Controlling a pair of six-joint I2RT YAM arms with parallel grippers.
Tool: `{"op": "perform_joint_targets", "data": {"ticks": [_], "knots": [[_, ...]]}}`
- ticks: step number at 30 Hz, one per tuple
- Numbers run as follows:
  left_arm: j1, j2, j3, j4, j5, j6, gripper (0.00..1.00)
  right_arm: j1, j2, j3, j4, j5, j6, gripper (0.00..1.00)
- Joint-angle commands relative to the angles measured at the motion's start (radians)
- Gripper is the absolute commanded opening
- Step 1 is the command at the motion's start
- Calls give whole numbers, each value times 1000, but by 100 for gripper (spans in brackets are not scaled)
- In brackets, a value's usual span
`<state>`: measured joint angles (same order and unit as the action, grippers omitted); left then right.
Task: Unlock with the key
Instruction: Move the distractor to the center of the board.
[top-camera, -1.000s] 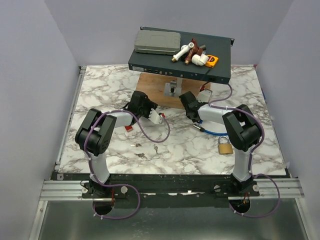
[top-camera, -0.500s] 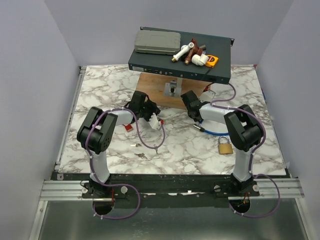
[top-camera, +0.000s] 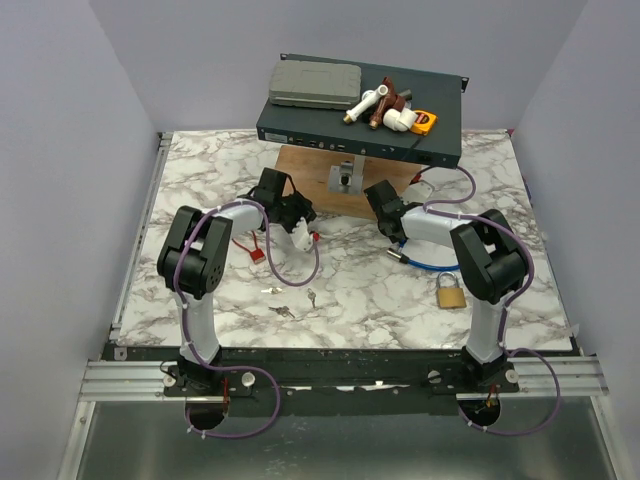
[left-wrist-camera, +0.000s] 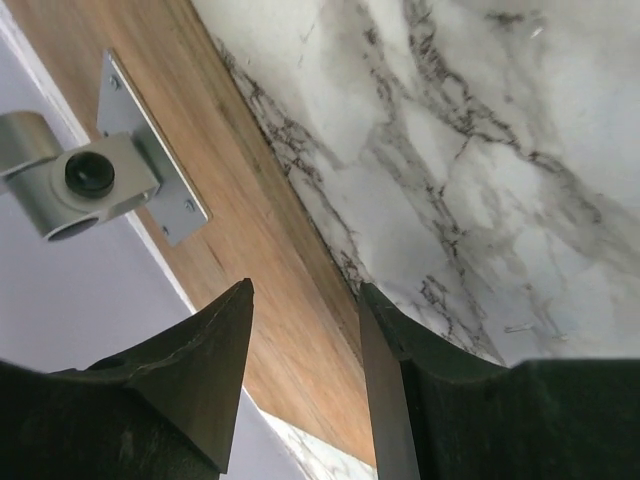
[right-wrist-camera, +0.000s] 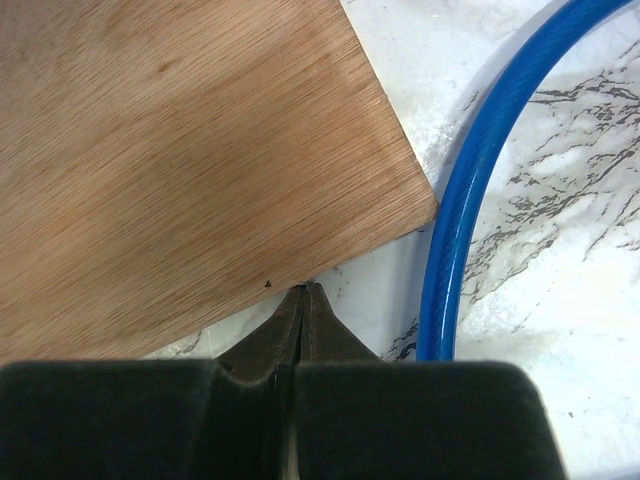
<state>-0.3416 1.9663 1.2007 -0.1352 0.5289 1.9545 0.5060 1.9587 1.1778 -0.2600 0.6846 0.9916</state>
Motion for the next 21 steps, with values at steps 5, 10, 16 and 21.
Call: {"op": "perform_joint_targets", "data": {"ticks": [5, 10, 16, 21], "knots": [[2, -18, 121, -395, 244, 106, 45, -20, 66, -86, 41, -193, 59, 1], [-5, 13, 172, -546, 266, 157, 48, -20, 47, -119, 57, -204, 58, 1], [-53, 71, 301, -561, 175, -56, 21, -20, 9, -137, 52, -206, 46, 1], [-98, 35, 194, -303, 52, -366, 0, -20, 0, -139, 41, -183, 30, 0]]}}
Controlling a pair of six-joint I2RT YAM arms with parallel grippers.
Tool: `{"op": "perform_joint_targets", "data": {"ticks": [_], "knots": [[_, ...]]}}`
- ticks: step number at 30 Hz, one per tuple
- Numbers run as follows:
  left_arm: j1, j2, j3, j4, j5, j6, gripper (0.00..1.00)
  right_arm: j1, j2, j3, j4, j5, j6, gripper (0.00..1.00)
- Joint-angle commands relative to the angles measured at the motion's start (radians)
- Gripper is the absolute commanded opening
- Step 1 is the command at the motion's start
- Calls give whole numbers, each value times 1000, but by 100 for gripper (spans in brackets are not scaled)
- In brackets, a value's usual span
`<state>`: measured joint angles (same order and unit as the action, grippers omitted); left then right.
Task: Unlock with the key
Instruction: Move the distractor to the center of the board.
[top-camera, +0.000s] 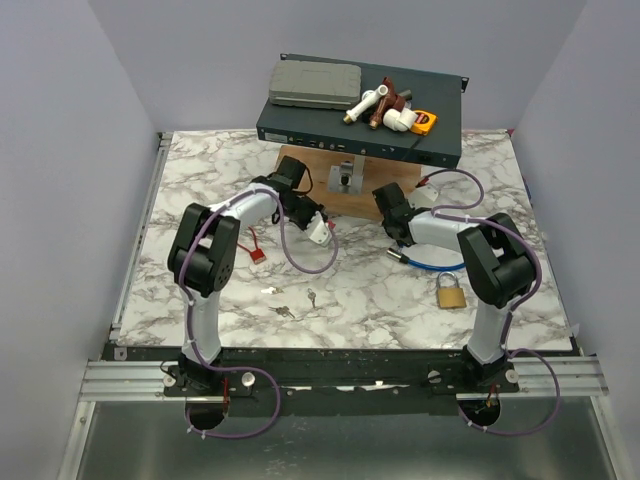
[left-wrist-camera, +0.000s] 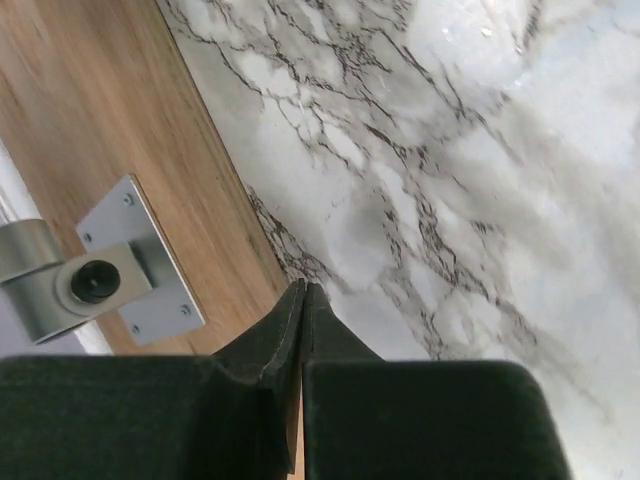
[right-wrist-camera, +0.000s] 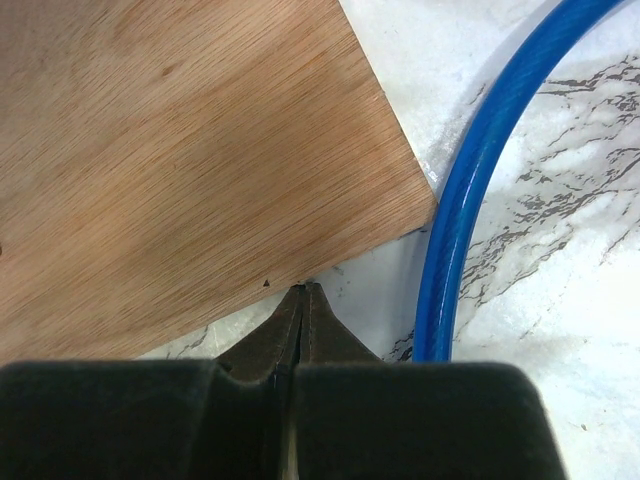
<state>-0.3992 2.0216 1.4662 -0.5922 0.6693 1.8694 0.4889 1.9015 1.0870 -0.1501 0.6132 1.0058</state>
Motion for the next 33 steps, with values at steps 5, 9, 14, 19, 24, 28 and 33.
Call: {"op": "perform_joint_targets", "data": {"ticks": [5, 9, 14, 19, 24, 28, 33], "knots": [[-81, -58, -201, 391, -212, -397, 0, -4, 63, -36, -75, -113, 14, 1], [-135, -14, -222, 570, -399, -377, 0, -4, 78, -19, -93, -118, 19, 1], [-182, 74, -136, 587, -600, -324, 0, -4, 90, 9, -126, -120, 36, 1], [-215, 118, -78, 560, -703, -288, 0, -5, 78, 28, -157, -123, 46, 1], [-249, 210, 126, 392, -800, -368, 0, -11, 60, 16, -161, -137, 64, 1], [-262, 272, 201, 412, -856, -345, 0, -23, 79, 25, -159, -149, 71, 1], [-262, 322, 257, 447, -895, -311, 0, -44, 128, 68, -157, -120, 66, 1]]}}
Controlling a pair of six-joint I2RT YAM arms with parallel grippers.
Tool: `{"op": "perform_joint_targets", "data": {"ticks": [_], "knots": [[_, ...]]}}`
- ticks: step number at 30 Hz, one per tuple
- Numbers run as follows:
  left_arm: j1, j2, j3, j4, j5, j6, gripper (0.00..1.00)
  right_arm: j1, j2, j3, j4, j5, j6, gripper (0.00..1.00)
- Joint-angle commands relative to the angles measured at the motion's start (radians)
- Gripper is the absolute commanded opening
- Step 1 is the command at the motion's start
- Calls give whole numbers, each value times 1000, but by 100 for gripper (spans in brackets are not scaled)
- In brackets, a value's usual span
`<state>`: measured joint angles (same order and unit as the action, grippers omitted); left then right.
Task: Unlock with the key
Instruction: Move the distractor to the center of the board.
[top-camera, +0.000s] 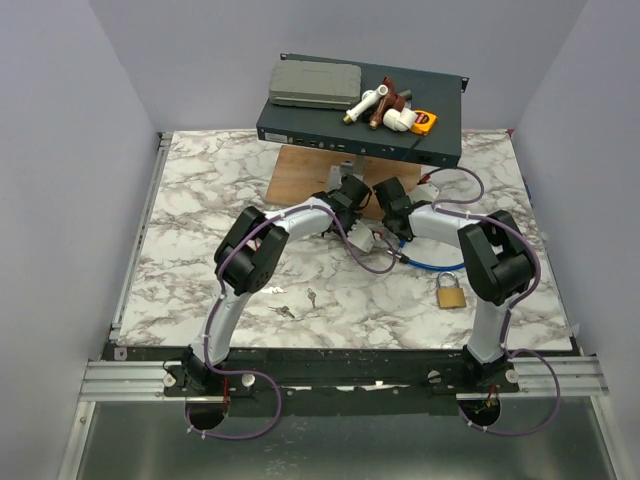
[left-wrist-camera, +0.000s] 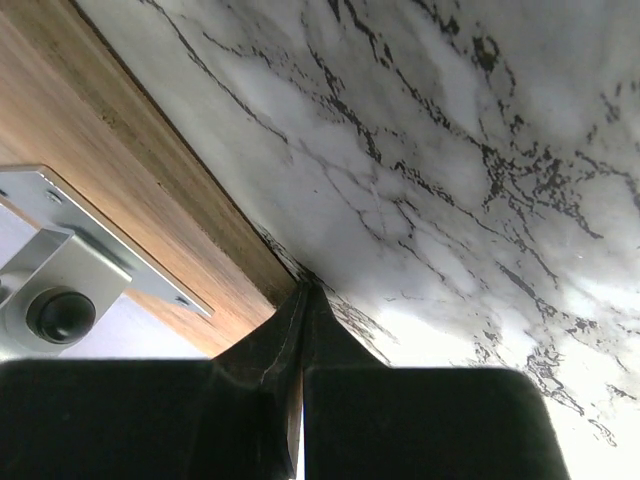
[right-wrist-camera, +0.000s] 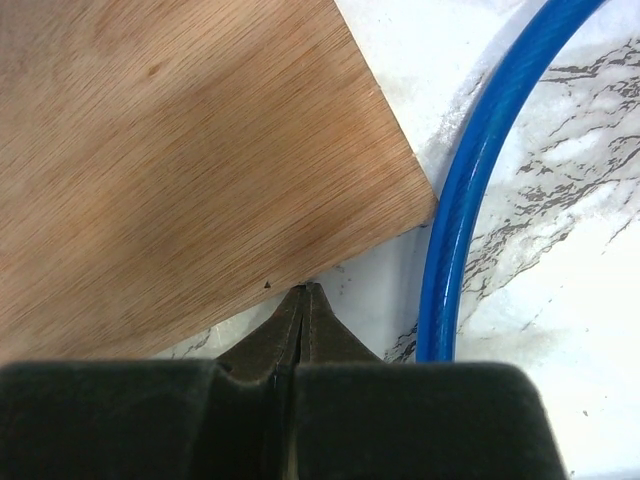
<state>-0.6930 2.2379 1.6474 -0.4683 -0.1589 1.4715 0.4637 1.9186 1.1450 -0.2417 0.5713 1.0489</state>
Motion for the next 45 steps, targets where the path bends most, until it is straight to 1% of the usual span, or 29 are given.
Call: {"op": "perform_joint_targets", "data": {"ticks": [1, 8, 16, 18, 19, 21, 24, 28, 31, 33, 34, 35, 38, 40, 42, 44, 45], "knots": [[35, 117, 86, 333, -73, 95, 0, -25, 122, 22, -66, -70, 18, 1], [64, 200, 186, 402, -87, 140, 0, -57, 190, 89, -57, 1, -34, 1], [100, 323, 375, 418, -91, 206, 0, -76, 242, 132, -29, 68, -85, 1], [104, 333, 394, 414, -86, 213, 0, -77, 259, 145, -28, 69, -89, 1], [104, 321, 381, 413, -76, 211, 0, -77, 263, 147, -27, 66, -88, 1], [100, 277, 305, 443, -58, 211, 0, -77, 258, 139, -21, 62, -84, 1], [94, 202, 165, 491, -44, 202, 0, -77, 238, 111, -8, 40, -79, 1], [76, 96, 50, 458, -46, 115, 0, -78, 194, 74, 1, 7, -83, 1], [62, 0, 11, 312, -25, -24, 0, -77, 121, 47, 5, -21, -120, 1], [56, -70, 24, 156, 18, -150, 8, -77, 53, 27, 5, -43, -150, 1], [56, -103, 35, 80, 33, -199, 14, -77, 10, 19, -6, -57, -163, 1], [55, -129, 49, -20, 52, -260, 20, -77, -24, 7, -17, -69, -171, 6], [63, -226, 45, -242, 117, -389, 28, -77, -162, -63, -60, -93, -173, 26], [76, -297, 8, -341, 157, -462, 32, -77, -249, -113, -110, -99, -161, 38], [100, -365, -31, -421, 227, -528, 34, -77, -332, -173, -173, -99, -132, 49], [142, -427, -60, -484, 279, -589, 34, -77, -417, -240, -213, -112, -102, 57], [164, -456, -69, -511, 306, -614, 35, -77, -459, -268, -240, -111, -85, 59]]}}
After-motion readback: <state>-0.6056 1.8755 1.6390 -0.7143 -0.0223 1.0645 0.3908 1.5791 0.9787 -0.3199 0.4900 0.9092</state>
